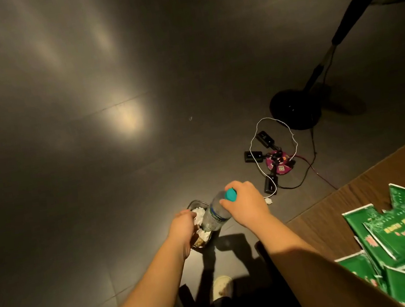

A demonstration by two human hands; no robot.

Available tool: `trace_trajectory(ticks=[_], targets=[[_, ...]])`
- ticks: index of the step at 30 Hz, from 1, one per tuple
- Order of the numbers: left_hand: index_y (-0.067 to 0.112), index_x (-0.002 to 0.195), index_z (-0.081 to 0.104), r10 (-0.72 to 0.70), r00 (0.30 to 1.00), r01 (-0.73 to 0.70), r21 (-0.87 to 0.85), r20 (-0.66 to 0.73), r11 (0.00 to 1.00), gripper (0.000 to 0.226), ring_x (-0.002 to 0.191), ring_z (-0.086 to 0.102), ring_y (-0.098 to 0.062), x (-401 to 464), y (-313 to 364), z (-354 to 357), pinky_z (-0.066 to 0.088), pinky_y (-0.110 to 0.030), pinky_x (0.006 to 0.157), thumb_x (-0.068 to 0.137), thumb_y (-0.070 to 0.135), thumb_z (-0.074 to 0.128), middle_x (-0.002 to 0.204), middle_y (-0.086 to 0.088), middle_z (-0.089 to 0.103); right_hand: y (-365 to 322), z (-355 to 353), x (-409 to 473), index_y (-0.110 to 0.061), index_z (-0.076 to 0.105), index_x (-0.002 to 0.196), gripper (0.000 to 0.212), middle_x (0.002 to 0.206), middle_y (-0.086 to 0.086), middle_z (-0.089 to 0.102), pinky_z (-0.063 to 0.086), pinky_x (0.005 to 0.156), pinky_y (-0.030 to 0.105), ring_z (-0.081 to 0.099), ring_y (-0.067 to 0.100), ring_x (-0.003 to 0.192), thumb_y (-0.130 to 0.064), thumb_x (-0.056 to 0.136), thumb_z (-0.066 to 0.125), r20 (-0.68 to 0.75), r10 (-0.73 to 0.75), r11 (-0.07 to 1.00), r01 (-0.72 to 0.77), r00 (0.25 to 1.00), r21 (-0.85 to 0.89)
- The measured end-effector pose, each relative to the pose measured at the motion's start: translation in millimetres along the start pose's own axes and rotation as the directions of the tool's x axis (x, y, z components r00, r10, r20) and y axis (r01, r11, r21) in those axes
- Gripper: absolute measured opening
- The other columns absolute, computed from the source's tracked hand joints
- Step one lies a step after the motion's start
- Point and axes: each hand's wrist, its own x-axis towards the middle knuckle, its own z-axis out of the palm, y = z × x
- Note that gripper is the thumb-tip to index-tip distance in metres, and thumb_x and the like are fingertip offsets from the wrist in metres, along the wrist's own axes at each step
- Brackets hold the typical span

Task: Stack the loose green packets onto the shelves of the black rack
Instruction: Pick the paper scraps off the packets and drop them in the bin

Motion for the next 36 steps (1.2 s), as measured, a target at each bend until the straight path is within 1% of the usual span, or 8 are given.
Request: trace_trajectory(ticks=[4, 9, 13, 23, 28, 30, 32, 36], targets=[[0.010, 0.099, 0.054, -0.081, 0.996, 0.078, -0.108, -0.030, 0.991, 0.010, 0.054, 0.049, -0.014, 19, -9, -6, 0.037, -0.018, 0.041, 0.094, 0.006, 0.047, 0.068, -0.005, 0.052, 15, 24, 26, -0.018, 0.059, 0.121, 0.037, 0.117, 0.007, 0.063, 0.048, 0.087, 0.032, 0.060, 0.026, 0.106, -0.030, 0.088, 0.070, 0.080, 0.087, 0.992, -0.078, 0.993, -0.102], [0.016, 0.083, 0.058, -0.180, 0.982, 0.167, -0.203, -0.048, 0.965, 0.018, 0.060, 0.053, -0.010, 53, -24, -16, 0.039, -0.021, 0.054, 0.097, 0.017, 0.047, 0.073, 0.001, 0.059, 31, 61, 57, -0.009, 0.060, 0.118, 0.034, 0.117, 0.013, 0.066, 0.049, 0.093, 0.032, 0.062, 0.026, 0.106, -0.017, 0.086, 0.072, 0.149, 0.181, 0.983, -0.183, 0.972, 0.001], [0.019, 0.092, 0.056, -0.198, 0.974, 0.159, -0.295, -0.106, 0.942, 0.015, 0.067, 0.055, -0.012, 67, -32, -26, 0.037, -0.024, 0.058, 0.102, 0.021, 0.045, 0.079, 0.001, 0.062, 33, 89, 77, -0.009, 0.058, 0.119, 0.035, 0.119, 0.012, 0.064, 0.048, 0.090, 0.030, 0.061, 0.028, 0.110, -0.021, 0.089, 0.070, 0.184, 0.204, 0.979, -0.198, 0.961, -0.052], [0.019, 0.101, 0.054, -0.181, 0.977, 0.152, -0.225, -0.112, 0.962, 0.011, 0.077, 0.056, -0.017, 72, -34, -47, 0.039, -0.027, 0.063, 0.103, 0.025, 0.046, 0.088, -0.003, 0.064, 22, 117, 96, -0.005, 0.047, 0.134, 0.049, 0.128, 0.018, 0.058, 0.038, 0.082, 0.024, 0.056, 0.031, 0.118, -0.025, 0.093, 0.064, 0.245, 0.224, 0.971, -0.238, 0.943, 0.029], [0.018, 0.083, 0.054, -0.087, 0.995, 0.081, -0.115, -0.042, 0.990, 0.023, 0.068, 0.050, -0.013, 57, -9, -30, 0.035, -0.025, 0.059, 0.103, 0.018, 0.043, 0.078, -0.002, 0.057, 13, 100, 96, -0.008, 0.056, 0.112, 0.019, 0.106, 0.014, 0.062, 0.033, 0.071, 0.021, 0.059, 0.029, 0.101, -0.018, 0.096, 0.056, 0.229, 0.209, 0.972, -0.227, 0.951, 0.057], [0.017, 0.093, 0.058, -0.052, 0.999, 0.050, -0.087, -0.015, 0.995, 0.016, 0.067, 0.052, -0.012, 52, 1, -19, 0.038, -0.024, 0.058, 0.102, 0.018, 0.044, 0.081, -0.001, 0.059, 8, 94, 92, -0.012, 0.056, 0.097, 0.004, 0.097, 0.010, 0.060, 0.035, 0.072, 0.022, 0.060, 0.028, 0.098, -0.013, 0.094, 0.055, 0.216, 0.187, 0.975, -0.209, 0.958, 0.080], [0.017, 0.105, 0.059, -0.013, 1.000, 0.013, -0.062, 0.011, 0.998, 0.013, 0.065, 0.054, -0.011, 43, 10, -8, 0.041, -0.023, 0.056, 0.101, 0.019, 0.047, 0.084, -0.002, 0.062, 2, 88, 85, -0.012, 0.061, 0.095, 0.007, 0.096, 0.008, 0.063, 0.042, 0.077, 0.024, 0.061, 0.026, 0.097, -0.009, 0.092, 0.055, 0.218, 0.158, 0.974, -0.187, 0.963, 0.124], [0.015, 0.099, 0.061, 0.068, 0.994, -0.064, -0.045, 0.084, 0.997, 0.012, 0.069, 0.055, -0.019, 16, 26, 12, 0.043, -0.033, 0.064, 0.098, 0.016, 0.049, 0.083, -0.007, 0.063, -5, 66, 63, -0.022, 0.060, 0.074, 0.020, 0.085, 0.002, 0.065, 0.046, 0.076, 0.026, 0.062, 0.021, 0.085, -0.009, 0.088, 0.055, 0.194, 0.111, 0.962, -0.155, 0.975, 0.226]])
